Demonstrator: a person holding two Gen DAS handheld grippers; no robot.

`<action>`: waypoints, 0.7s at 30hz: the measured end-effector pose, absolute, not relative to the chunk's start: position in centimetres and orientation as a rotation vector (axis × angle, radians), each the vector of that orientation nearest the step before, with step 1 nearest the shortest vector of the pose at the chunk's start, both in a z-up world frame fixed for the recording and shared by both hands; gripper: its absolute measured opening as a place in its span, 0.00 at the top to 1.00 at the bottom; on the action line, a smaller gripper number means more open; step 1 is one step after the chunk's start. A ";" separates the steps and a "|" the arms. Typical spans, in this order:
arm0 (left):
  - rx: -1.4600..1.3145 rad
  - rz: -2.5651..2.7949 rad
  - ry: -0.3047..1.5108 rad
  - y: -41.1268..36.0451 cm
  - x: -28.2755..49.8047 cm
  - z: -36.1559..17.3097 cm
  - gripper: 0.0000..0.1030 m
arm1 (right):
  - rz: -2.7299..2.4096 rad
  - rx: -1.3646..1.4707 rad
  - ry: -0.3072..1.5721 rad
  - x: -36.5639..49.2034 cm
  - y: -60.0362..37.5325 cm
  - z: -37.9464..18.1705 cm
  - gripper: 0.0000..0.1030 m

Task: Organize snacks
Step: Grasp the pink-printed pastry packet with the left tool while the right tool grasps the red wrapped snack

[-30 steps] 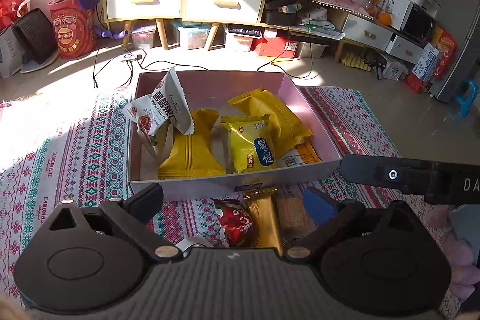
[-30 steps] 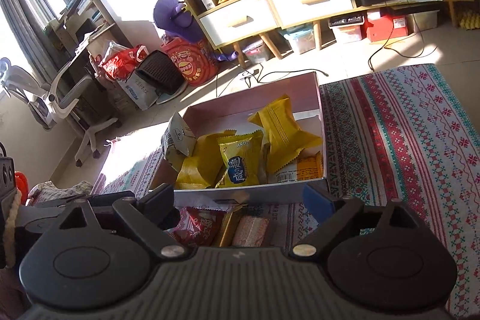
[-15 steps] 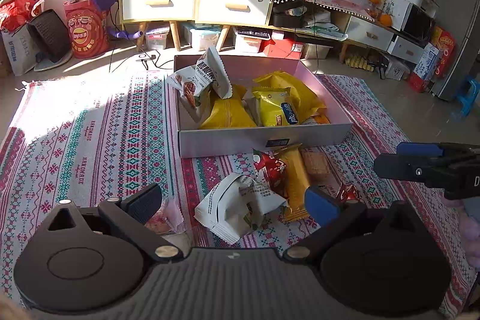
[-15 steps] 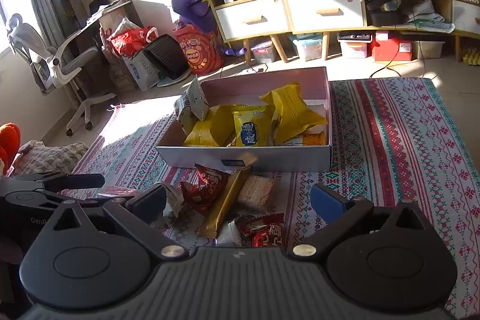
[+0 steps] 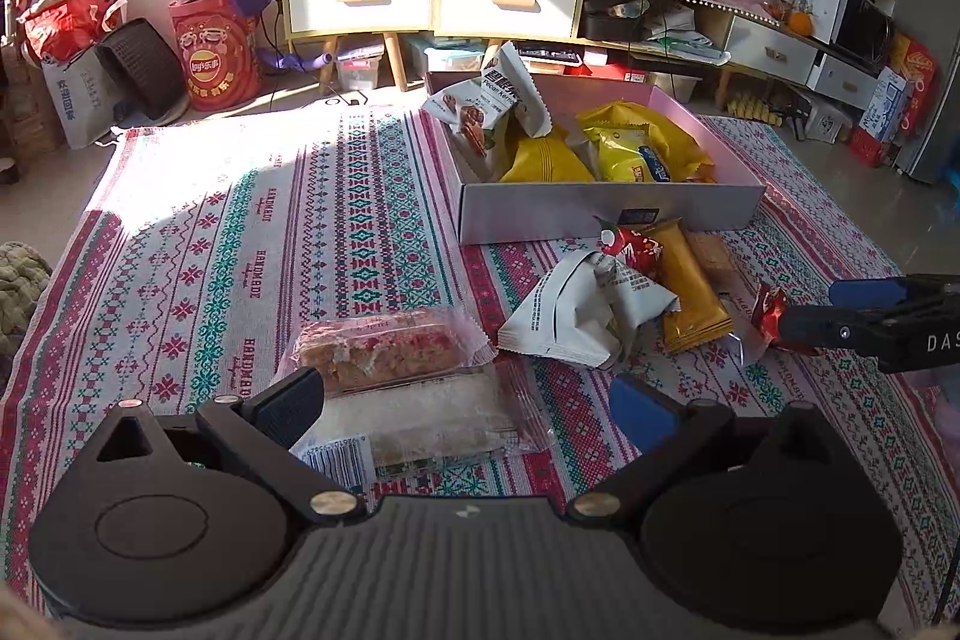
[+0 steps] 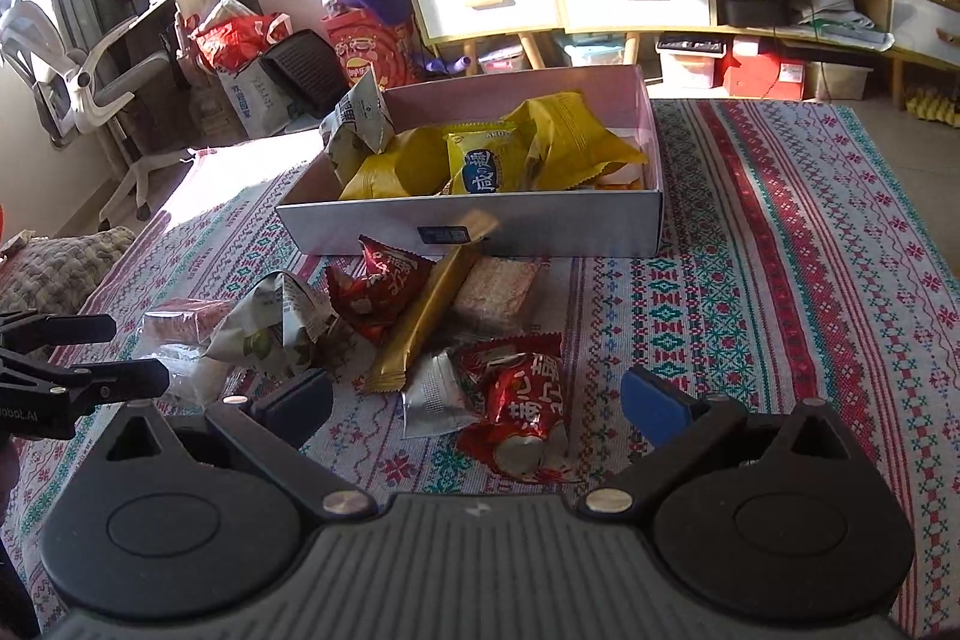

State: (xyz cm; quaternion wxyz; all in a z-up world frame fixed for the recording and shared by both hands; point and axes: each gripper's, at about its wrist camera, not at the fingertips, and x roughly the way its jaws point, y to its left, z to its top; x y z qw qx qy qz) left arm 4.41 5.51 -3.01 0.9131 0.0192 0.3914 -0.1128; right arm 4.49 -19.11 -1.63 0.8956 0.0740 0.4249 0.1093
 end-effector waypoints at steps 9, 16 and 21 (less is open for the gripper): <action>0.116 -0.186 0.763 7.1 5.3 -5.0 0.00 | 0.151 0.129 0.869 3.9 -19.6 -2.6 0.01; 0.035 -0.153 0.784 7.2 6.8 -5.4 0.00 | 0.097 0.161 0.873 4.3 -20.5 -3.0 0.02; 0.015 -0.129 0.783 6.4 7.6 -5.9 0.00 | 0.078 0.170 0.888 4.8 -20.6 -3.5 0.06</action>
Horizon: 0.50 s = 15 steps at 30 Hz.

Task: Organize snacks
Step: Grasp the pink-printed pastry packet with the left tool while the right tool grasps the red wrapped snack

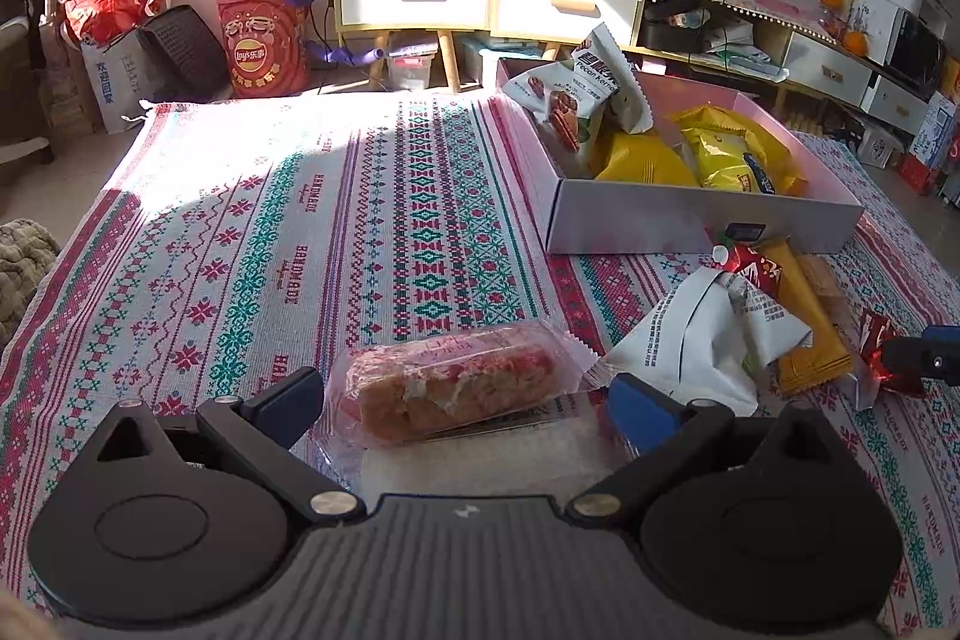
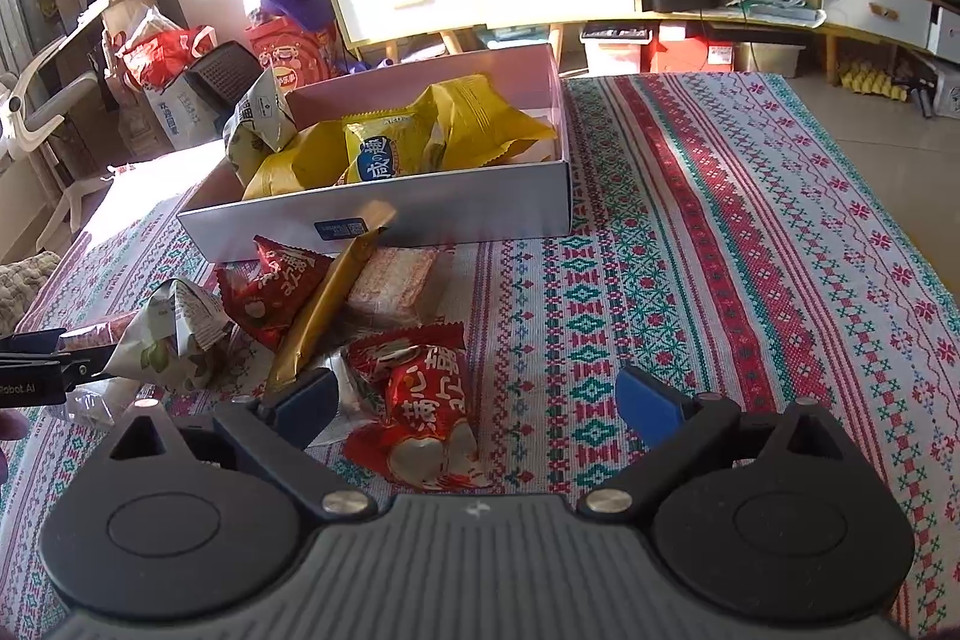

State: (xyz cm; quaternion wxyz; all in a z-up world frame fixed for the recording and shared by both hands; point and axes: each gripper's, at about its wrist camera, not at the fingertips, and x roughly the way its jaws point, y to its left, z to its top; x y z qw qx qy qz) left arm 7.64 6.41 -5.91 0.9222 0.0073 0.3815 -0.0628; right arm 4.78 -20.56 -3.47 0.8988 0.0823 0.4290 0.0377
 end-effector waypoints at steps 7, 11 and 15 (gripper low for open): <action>0.043 -0.149 0.768 6.0 8.5 -4.7 0.00 | 0.083 0.168 0.912 5.2 -20.5 -3.9 0.14; 0.160 -0.289 0.782 5.8 9.6 -3.4 0.00 | 0.094 0.155 0.912 5.5 -20.3 -3.9 0.18; 0.191 -0.383 0.857 6.6 11.0 -3.8 0.02 | 0.092 0.139 0.915 5.7 -19.9 -4.0 0.26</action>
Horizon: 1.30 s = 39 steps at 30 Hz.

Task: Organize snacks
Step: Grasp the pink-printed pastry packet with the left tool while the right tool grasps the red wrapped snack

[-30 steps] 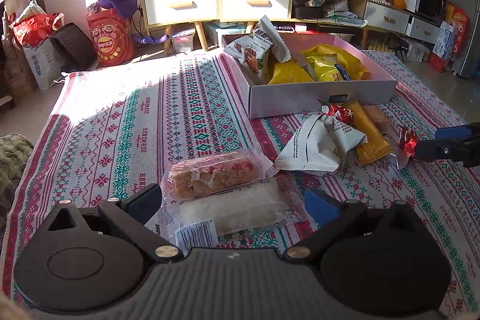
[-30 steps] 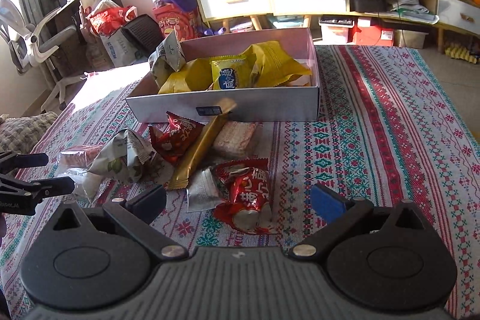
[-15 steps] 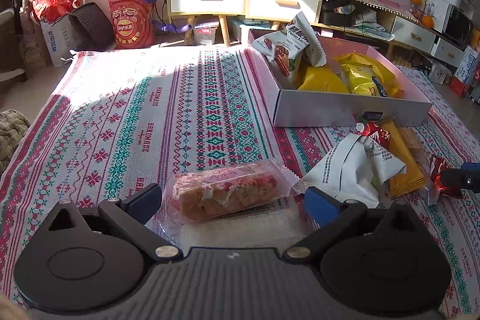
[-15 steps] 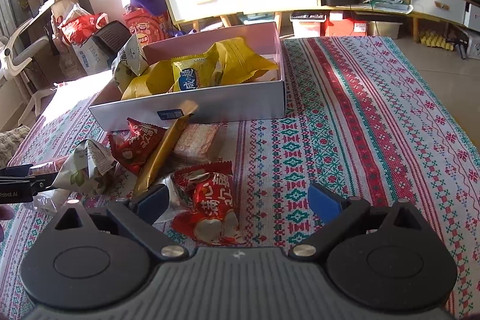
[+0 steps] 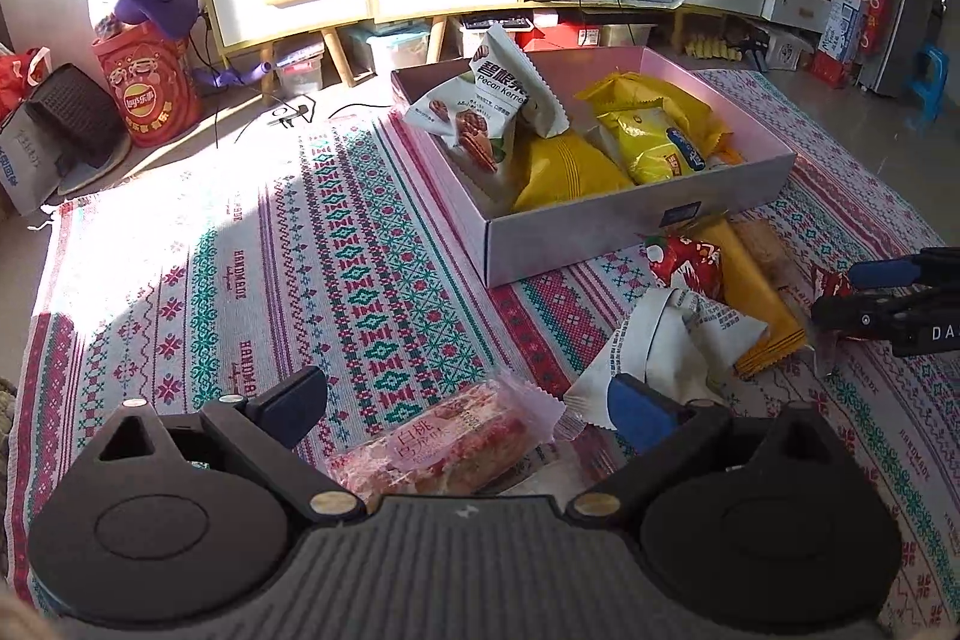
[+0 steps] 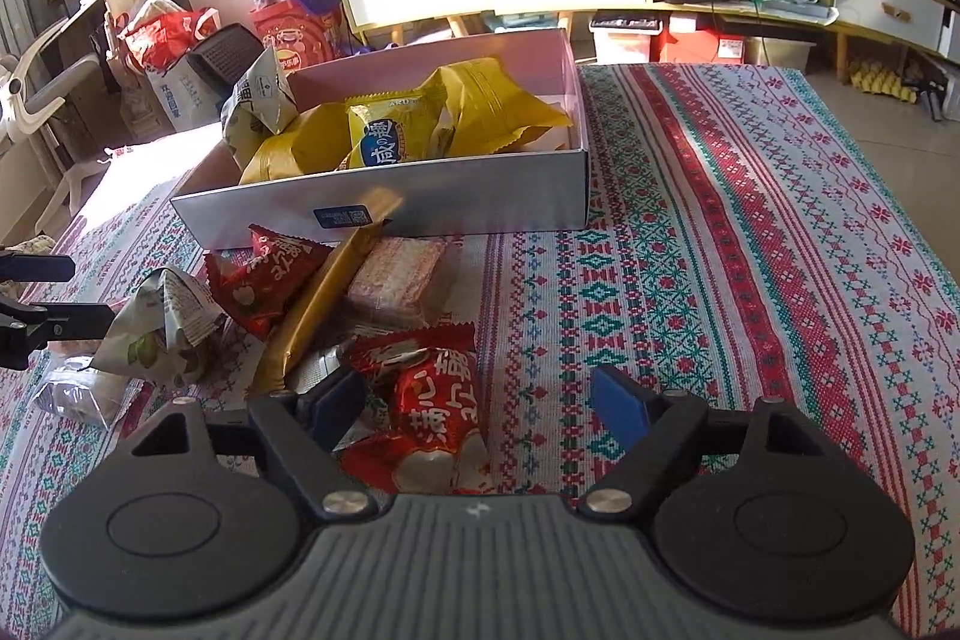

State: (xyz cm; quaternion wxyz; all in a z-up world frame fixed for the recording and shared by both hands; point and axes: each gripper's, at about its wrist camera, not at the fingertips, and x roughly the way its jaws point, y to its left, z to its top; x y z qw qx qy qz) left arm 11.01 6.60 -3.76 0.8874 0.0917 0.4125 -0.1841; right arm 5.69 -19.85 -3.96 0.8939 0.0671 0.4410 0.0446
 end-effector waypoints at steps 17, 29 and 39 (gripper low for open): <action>0.190 -0.367 1.011 7.8 11.6 -5.7 0.25 | 0.114 0.004 0.898 5.6 -18.5 -3.9 0.63; 0.257 -0.357 0.989 8.5 10.8 -4.9 0.17 | 0.148 -0.004 0.901 5.4 -18.0 -3.5 0.69; 0.184 -0.294 1.037 10.6 10.9 -5.8 0.28 | 0.142 -0.015 0.912 5.3 -17.9 -3.3 0.69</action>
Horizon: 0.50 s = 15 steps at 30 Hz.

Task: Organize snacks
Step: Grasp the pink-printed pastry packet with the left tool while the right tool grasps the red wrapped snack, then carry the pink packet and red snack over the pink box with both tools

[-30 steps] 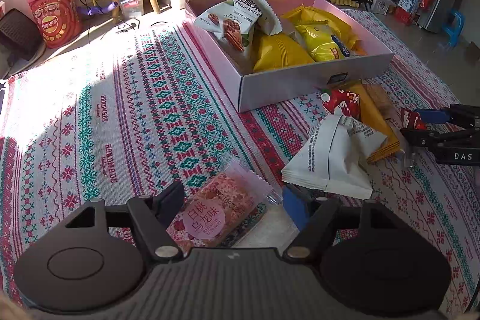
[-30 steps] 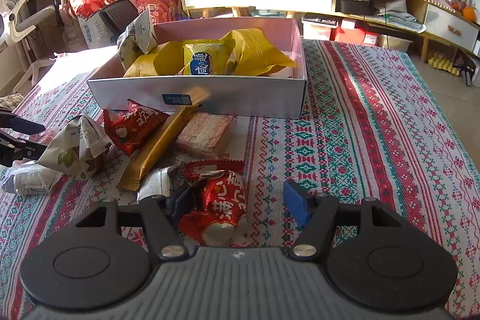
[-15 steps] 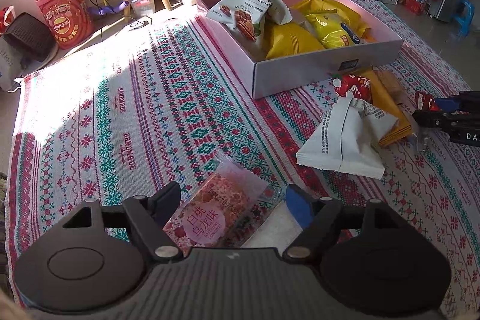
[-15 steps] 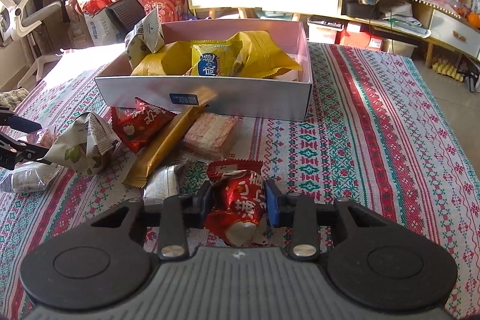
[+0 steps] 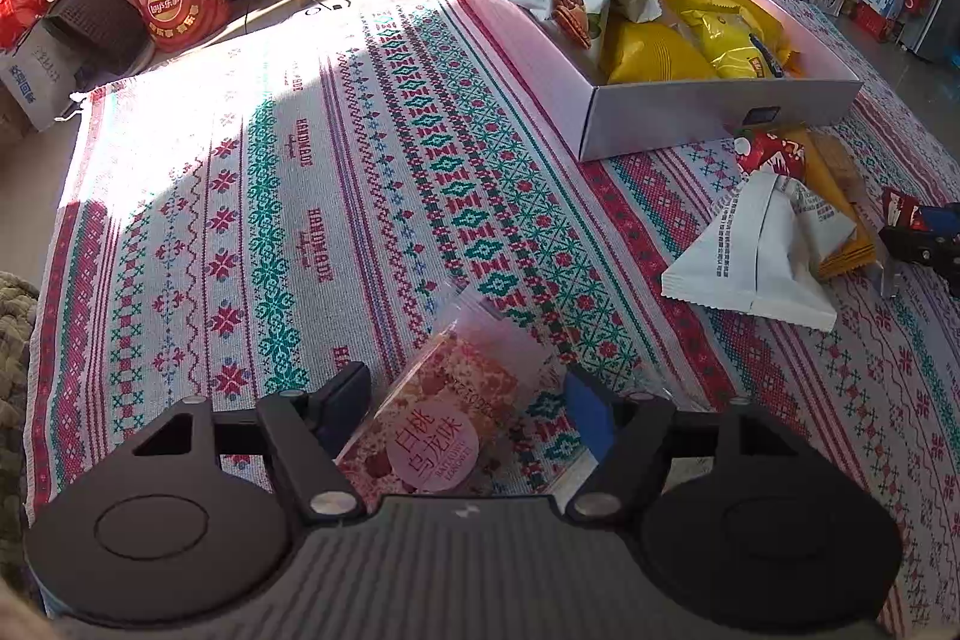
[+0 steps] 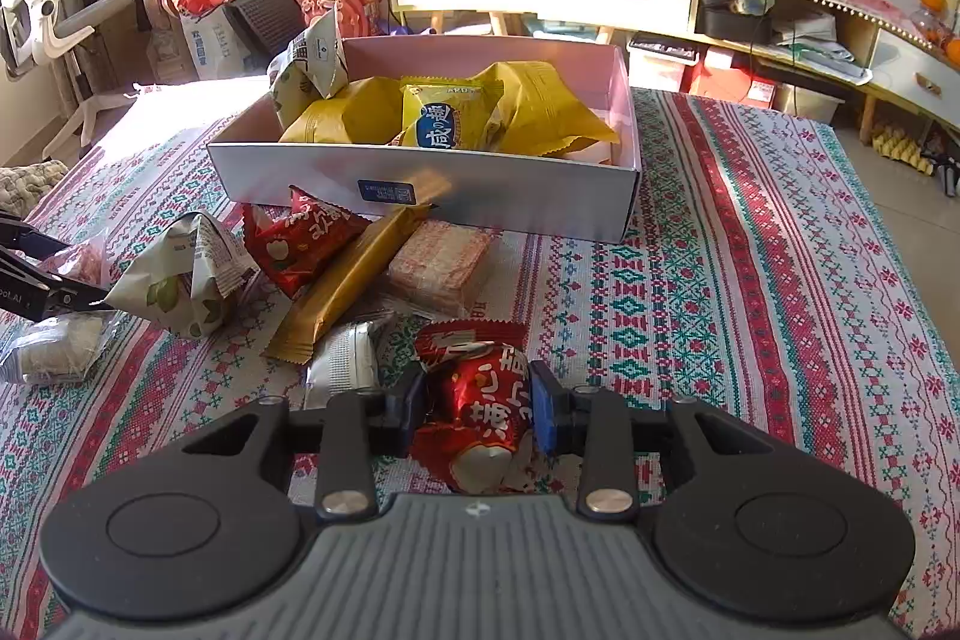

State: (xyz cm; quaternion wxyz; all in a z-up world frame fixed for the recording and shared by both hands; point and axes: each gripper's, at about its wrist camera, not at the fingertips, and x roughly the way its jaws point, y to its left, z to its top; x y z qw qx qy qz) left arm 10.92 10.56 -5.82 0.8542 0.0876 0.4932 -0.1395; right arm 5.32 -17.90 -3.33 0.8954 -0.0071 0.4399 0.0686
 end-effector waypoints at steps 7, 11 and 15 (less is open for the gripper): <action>0.166 -0.254 1.037 10.5 10.3 -5.4 0.45 | 0.147 -0.009 0.900 5.4 -18.0 -2.9 0.69; 0.126 -0.228 1.040 10.6 10.0 -5.2 0.62 | 0.139 0.001 0.896 5.5 -18.2 -2.7 0.69; 0.074 -0.194 1.045 10.8 10.0 -5.1 0.62 | 0.128 0.020 0.896 5.7 -18.6 -2.6 0.69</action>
